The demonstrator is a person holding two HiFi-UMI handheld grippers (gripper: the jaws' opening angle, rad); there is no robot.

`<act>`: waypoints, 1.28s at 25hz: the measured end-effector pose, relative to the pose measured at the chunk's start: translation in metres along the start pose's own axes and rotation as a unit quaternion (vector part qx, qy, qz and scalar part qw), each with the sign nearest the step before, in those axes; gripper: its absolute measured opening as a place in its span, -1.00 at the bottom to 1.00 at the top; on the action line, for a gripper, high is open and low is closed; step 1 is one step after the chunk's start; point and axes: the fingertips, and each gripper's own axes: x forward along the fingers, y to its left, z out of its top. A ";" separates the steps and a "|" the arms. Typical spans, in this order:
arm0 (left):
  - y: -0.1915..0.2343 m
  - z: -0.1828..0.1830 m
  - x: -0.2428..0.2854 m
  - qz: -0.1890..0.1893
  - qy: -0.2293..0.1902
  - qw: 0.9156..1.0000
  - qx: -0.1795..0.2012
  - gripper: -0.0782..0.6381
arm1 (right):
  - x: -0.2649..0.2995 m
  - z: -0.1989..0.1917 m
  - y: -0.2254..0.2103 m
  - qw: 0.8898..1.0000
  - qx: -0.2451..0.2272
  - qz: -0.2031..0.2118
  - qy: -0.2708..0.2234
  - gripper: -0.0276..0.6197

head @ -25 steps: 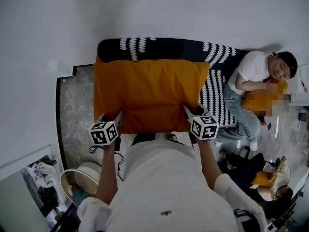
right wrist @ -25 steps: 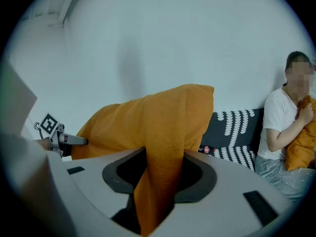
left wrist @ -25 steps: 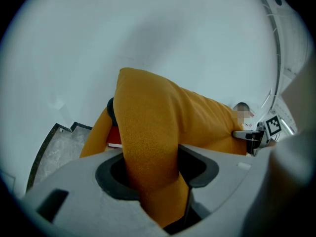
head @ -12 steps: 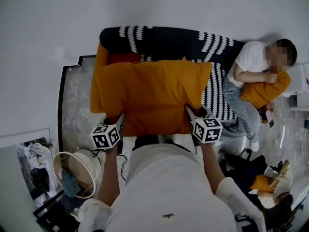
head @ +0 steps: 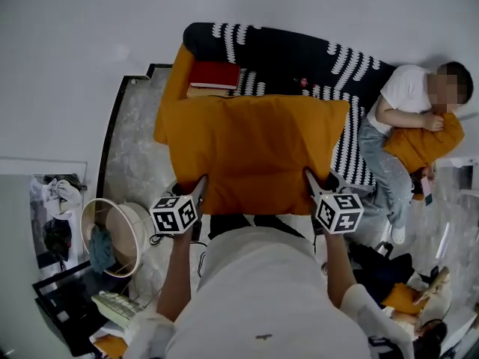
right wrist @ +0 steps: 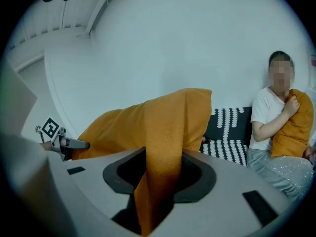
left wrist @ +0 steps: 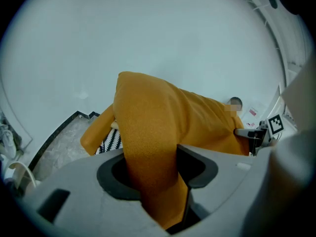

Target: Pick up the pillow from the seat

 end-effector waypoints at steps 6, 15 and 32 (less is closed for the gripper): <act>0.002 -0.004 -0.044 0.013 -0.043 0.999 0.019 -0.17 | -0.026 -0.001 0.026 1.000 -0.012 0.014 -0.016 -0.41; 0.032 0.008 -0.093 0.018 -0.093 0.995 0.036 -0.17 | -0.033 0.005 0.078 0.999 -0.019 0.011 -0.038 -0.46; 0.054 -0.019 -0.121 0.008 -0.096 0.995 0.037 -0.17 | -0.053 -0.026 0.114 0.999 -0.009 -0.005 -0.038 -0.49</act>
